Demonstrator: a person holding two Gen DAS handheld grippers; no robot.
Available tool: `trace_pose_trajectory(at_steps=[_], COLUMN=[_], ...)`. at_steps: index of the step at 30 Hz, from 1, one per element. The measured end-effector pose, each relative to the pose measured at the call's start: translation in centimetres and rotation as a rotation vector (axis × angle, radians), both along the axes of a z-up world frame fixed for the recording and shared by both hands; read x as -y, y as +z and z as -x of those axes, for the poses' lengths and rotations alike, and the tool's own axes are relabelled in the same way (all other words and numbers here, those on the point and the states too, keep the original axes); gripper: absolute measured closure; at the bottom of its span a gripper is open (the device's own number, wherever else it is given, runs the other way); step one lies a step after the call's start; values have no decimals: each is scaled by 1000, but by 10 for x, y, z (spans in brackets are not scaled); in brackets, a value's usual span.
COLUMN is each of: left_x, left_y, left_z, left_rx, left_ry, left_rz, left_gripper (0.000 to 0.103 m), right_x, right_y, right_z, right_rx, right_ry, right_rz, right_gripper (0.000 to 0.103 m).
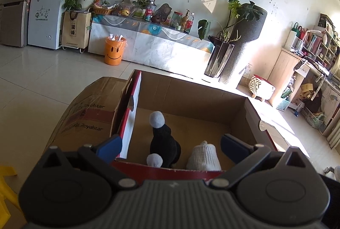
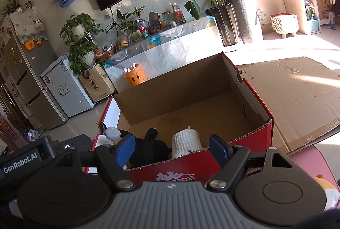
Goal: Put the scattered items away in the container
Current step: 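Open left tool to drop the plush while right tool releases the mitten into the box, then pull both tools back out of the box toward the plush pile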
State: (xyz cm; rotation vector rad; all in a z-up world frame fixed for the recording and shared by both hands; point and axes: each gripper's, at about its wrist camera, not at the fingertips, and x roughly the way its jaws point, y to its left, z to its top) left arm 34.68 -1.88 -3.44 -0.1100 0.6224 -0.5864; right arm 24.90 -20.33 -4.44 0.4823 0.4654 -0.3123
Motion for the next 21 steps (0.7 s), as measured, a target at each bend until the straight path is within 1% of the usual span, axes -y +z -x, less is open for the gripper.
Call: trace_pose_trajectory(at_steps=[3, 5, 8, 13, 21], left_x=[-3, -4, -11, -17, -30], left_y=[5, 7, 4, 0, -12], left_z=[15, 23, 33, 49, 70], left_rx=[49, 60, 44, 45, 4], left_ry=[-17, -29, -30, -43, -51], left_rz=[-16, -27, -22, -57, -85], left_gripper=[0, 0, 0, 0, 0], right_x=[-4, -6, -11, -19, -33], right_y=[3, 4, 5, 4, -6], right_z=[7, 13, 20, 33, 59], right_rx=[7, 11, 6, -11, -50], right_ry=[6, 6, 18, 33, 15], right_rz=[3, 2, 14, 19, -30], right_gripper=[25, 25, 25, 25, 25])
